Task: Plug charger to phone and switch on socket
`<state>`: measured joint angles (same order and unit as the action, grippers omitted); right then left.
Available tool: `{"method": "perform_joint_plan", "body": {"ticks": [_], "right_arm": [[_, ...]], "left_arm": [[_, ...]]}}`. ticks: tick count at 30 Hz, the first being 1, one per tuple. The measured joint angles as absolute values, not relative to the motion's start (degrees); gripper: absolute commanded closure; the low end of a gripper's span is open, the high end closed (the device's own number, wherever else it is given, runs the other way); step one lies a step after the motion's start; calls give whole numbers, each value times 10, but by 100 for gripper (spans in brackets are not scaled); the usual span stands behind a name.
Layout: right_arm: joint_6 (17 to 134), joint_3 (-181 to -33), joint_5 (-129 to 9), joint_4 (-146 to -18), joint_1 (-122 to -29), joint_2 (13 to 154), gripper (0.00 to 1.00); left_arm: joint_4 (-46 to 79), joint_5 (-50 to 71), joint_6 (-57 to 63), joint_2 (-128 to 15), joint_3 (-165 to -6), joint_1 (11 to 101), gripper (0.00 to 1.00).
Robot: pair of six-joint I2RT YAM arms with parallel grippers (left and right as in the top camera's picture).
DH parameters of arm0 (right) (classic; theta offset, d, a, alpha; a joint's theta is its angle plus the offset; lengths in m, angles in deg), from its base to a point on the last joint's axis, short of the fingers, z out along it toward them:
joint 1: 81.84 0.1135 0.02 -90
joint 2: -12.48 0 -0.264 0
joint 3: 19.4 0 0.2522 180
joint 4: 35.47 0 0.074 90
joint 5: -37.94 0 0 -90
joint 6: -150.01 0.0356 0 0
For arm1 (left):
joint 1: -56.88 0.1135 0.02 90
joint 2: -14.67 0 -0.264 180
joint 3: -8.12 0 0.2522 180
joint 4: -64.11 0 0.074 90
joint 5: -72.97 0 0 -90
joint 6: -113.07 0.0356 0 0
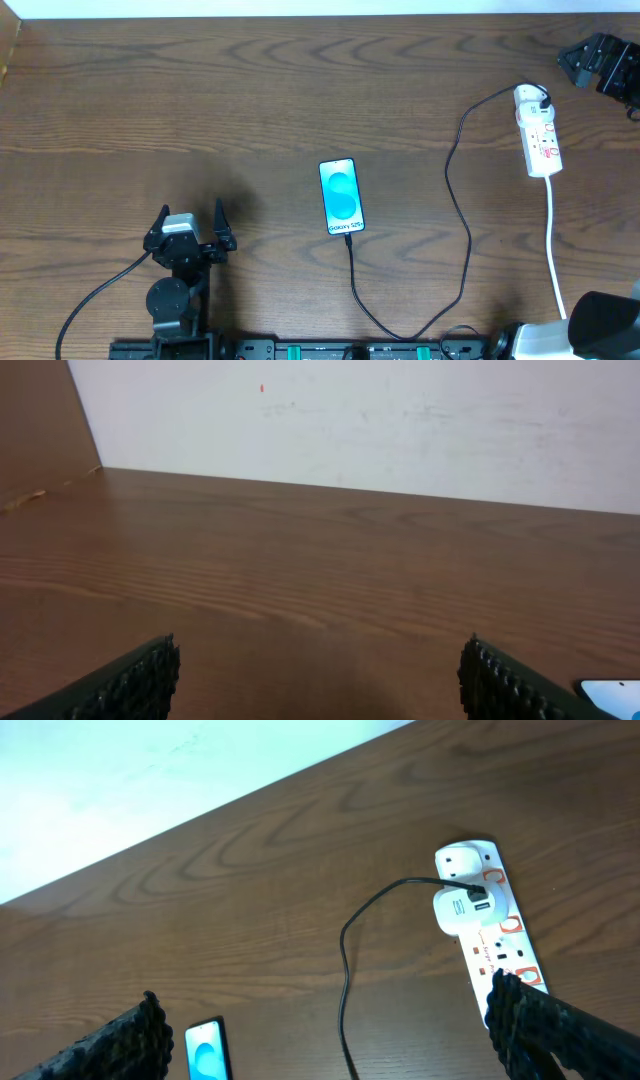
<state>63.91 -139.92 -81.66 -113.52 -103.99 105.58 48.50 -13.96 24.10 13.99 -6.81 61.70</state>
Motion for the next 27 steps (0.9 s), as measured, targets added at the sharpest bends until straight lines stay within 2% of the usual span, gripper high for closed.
{"method": "perform_joint_plan", "body": {"ticks": [16, 23, 27], "right_arm": [[639, -1399, -814, -1135, -1040, 1056, 1], [639, -1395, -740, -1126, -1035, 1052, 1], [641, -1352, -675, -1047, -998, 1024, 1]], "left_arm": [[485, -140, 241, 140, -68, 617, 11], [485, -140, 241, 140, -68, 617, 11], [485, -140, 241, 140, -68, 617, 11]]}}
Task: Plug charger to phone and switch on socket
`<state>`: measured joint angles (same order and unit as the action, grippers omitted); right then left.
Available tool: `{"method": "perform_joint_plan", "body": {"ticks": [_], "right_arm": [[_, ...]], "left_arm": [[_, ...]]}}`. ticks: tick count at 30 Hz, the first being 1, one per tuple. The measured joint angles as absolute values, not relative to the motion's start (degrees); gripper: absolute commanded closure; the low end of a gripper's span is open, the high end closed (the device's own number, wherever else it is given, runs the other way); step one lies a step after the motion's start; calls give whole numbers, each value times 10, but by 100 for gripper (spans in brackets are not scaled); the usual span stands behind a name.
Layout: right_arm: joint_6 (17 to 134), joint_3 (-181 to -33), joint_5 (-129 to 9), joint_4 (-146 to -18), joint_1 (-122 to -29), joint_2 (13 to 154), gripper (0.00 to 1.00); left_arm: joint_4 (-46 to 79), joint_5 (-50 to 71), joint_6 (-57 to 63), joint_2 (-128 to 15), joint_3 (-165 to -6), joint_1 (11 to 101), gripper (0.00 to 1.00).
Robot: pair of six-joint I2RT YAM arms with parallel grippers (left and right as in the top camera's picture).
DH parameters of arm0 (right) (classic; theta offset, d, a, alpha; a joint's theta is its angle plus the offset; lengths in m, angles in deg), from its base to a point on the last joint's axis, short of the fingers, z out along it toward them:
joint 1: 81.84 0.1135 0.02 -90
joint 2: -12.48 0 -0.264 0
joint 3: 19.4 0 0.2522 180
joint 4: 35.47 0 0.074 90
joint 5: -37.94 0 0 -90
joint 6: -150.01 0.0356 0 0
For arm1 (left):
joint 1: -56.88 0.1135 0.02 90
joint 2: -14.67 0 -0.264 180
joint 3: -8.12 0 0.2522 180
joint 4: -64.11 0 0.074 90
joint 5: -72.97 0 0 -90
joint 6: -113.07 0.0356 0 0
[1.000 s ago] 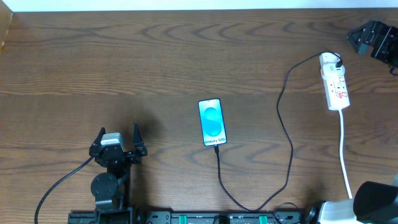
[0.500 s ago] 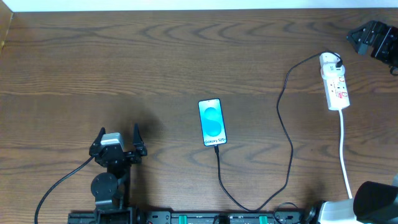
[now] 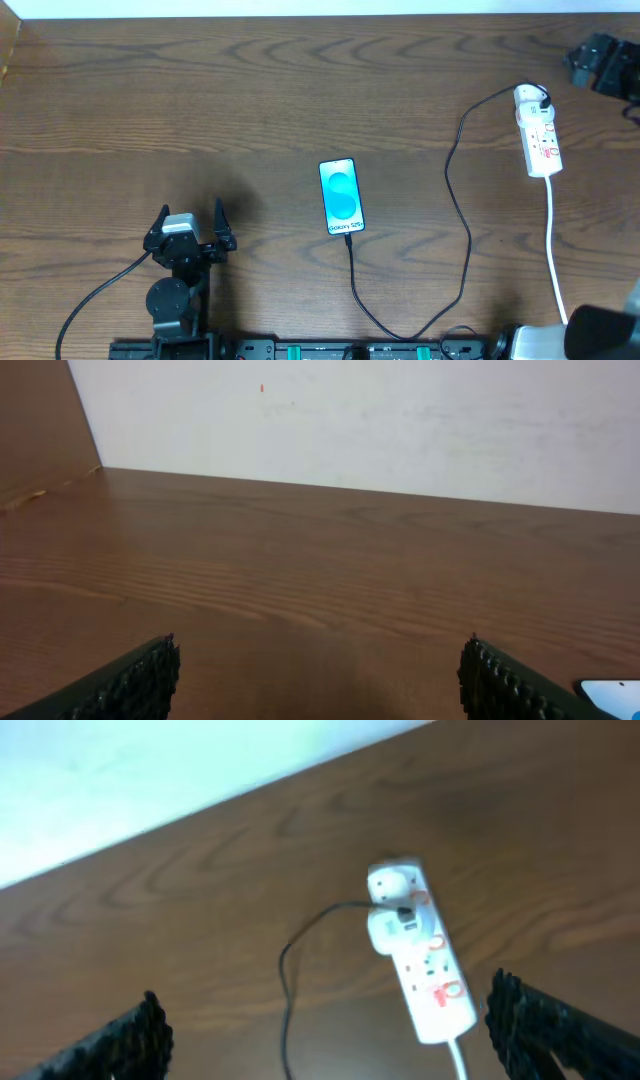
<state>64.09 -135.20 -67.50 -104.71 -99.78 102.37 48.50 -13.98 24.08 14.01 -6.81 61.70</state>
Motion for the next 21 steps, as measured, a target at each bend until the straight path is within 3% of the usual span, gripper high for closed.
{"method": "perform_joint_plan", "body": {"ticks": [5, 13, 21], "right_arm": [[641, -1232, -607, -854, -916, 958, 1], [627, -918, -538, -479, -825, 828, 1], [621, -631, -523, -305, -819, 677, 1]], "left_arm": [[485, -140, 239, 140, -68, 617, 11], [484, -140, 236, 140, -69, 617, 11], [484, -140, 233, 141, -69, 617, 11]]}}
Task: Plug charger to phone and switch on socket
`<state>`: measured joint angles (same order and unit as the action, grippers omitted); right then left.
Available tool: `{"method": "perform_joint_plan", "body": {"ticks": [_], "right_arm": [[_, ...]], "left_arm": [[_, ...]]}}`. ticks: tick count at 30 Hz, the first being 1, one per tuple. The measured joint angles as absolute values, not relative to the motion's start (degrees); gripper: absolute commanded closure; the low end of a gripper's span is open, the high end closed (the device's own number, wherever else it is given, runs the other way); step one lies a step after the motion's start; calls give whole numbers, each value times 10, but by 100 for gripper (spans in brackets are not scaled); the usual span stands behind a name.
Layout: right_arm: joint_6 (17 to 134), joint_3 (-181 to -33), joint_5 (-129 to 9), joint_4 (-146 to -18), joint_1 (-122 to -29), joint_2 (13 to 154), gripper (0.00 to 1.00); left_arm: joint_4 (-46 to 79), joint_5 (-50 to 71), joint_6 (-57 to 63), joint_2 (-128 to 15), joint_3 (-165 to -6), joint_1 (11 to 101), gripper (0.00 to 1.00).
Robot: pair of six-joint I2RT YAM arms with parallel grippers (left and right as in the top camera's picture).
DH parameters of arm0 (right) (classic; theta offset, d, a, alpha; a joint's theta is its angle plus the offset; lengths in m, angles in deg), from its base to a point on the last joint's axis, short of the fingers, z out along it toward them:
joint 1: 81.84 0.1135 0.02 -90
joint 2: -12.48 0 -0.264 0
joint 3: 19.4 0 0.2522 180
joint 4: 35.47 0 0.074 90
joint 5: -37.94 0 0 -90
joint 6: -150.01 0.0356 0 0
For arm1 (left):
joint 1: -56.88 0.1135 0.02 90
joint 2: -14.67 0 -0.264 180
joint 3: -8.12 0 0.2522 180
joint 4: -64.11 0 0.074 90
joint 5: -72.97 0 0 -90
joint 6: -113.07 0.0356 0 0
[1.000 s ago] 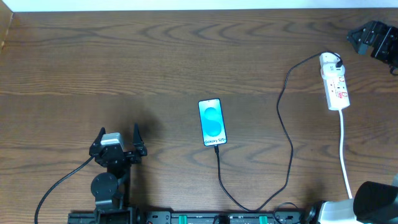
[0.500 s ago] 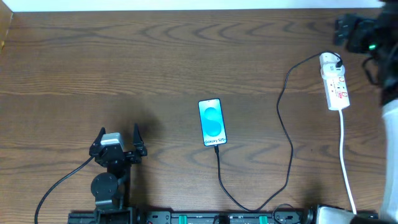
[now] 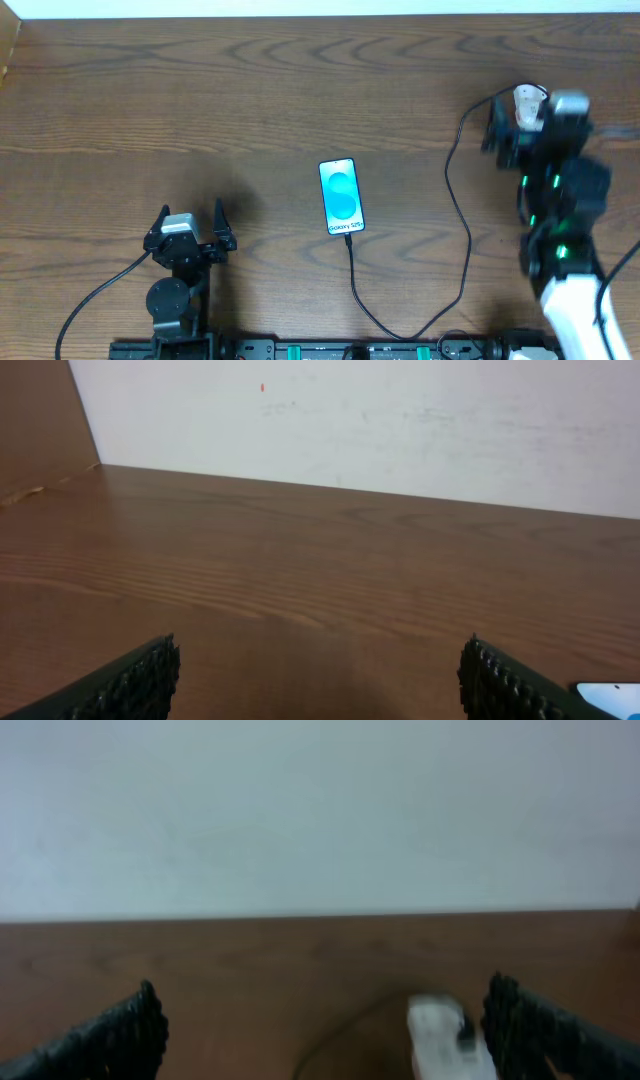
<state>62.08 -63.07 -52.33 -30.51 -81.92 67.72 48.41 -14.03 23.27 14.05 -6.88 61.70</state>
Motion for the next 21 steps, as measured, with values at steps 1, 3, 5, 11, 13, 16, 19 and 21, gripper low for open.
{"method": "perform_joint_plan", "body": {"ticks": [1, 3, 5, 11, 13, 16, 19, 21], "right_arm": [[621, -601, -523, -299, -819, 658, 1], [621, -539, -522, -287, -819, 616, 1], [619, -479, -522, -278, -819, 570, 1], [619, -352, -522, -253, -819, 449, 1], [619, -336, -522, -289, -819, 411, 1], [615, -337, -522, -361, -819, 345, 1], [611, -336, -521, -440, -819, 275, 1], [608, -335, -521, -488, -819, 236, 1]], "left_arm": [[484, -140, 233, 141, -69, 617, 11], [484, -140, 233, 141, -69, 617, 11], [484, -140, 233, 141, -69, 617, 11], [484, -140, 233, 141, -69, 617, 11], [484, -140, 233, 141, -69, 617, 11], [484, -140, 233, 141, -69, 617, 11], [484, -140, 232, 141, -69, 617, 11], [484, -140, 233, 141, -69, 617, 11]]}}
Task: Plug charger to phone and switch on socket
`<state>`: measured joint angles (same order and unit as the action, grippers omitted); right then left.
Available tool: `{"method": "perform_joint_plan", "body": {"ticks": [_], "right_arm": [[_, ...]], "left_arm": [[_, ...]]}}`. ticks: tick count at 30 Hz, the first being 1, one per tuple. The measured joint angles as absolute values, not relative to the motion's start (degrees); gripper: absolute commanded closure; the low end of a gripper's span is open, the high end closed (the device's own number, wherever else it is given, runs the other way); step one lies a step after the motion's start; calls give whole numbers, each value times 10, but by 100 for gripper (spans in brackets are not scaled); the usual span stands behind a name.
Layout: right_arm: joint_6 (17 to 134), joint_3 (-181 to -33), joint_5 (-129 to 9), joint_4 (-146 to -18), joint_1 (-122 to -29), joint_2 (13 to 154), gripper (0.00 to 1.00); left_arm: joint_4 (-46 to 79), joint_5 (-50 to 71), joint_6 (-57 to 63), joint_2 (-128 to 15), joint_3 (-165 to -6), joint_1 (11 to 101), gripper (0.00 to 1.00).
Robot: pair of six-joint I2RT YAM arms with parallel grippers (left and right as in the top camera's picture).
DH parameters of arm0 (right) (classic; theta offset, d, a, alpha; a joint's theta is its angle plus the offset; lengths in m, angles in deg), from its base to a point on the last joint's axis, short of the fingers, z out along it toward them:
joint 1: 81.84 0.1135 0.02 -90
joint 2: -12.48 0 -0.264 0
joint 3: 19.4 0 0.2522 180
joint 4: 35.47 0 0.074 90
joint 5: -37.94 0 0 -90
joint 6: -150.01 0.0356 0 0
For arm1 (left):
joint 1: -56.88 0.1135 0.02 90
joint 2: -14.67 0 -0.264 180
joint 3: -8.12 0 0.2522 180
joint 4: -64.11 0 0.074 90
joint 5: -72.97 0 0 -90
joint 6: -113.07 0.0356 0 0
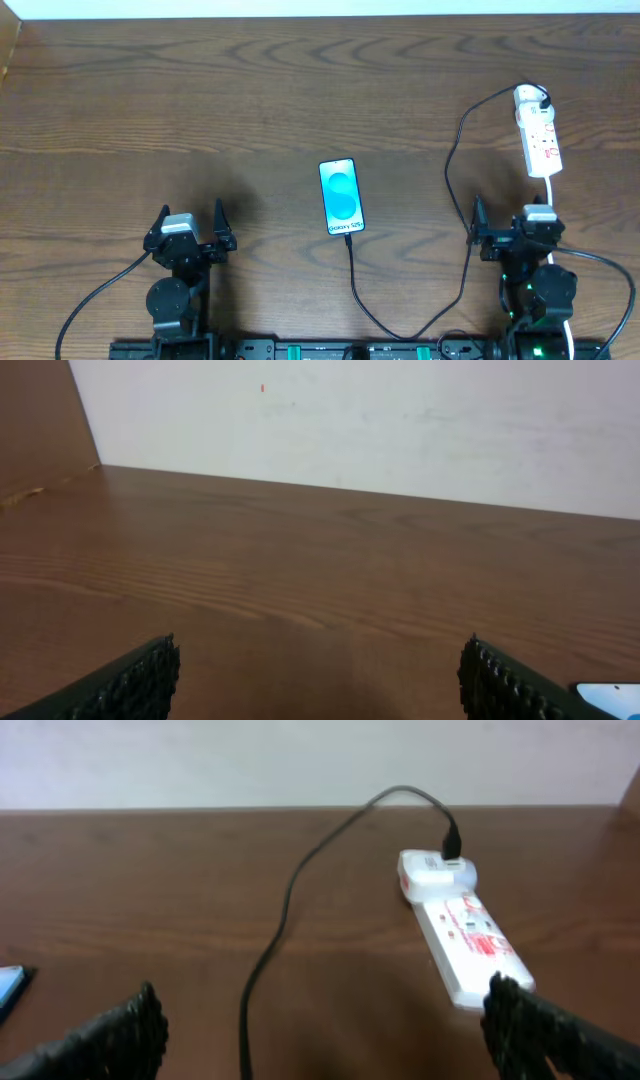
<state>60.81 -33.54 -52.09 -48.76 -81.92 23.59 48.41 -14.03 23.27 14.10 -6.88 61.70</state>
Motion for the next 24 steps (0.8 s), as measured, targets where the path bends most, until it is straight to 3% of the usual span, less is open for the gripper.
{"method": "perform_joint_plan", "body": {"ticks": [6, 24], "right_arm": [[590, -335, -520, -530, -825, 132, 1], [581, -335, -520, -533, -826, 132, 1]], "left_arm": [[484, -140, 233, 141, -69, 617, 11], [484, -140, 233, 141, -69, 617, 11]]}}
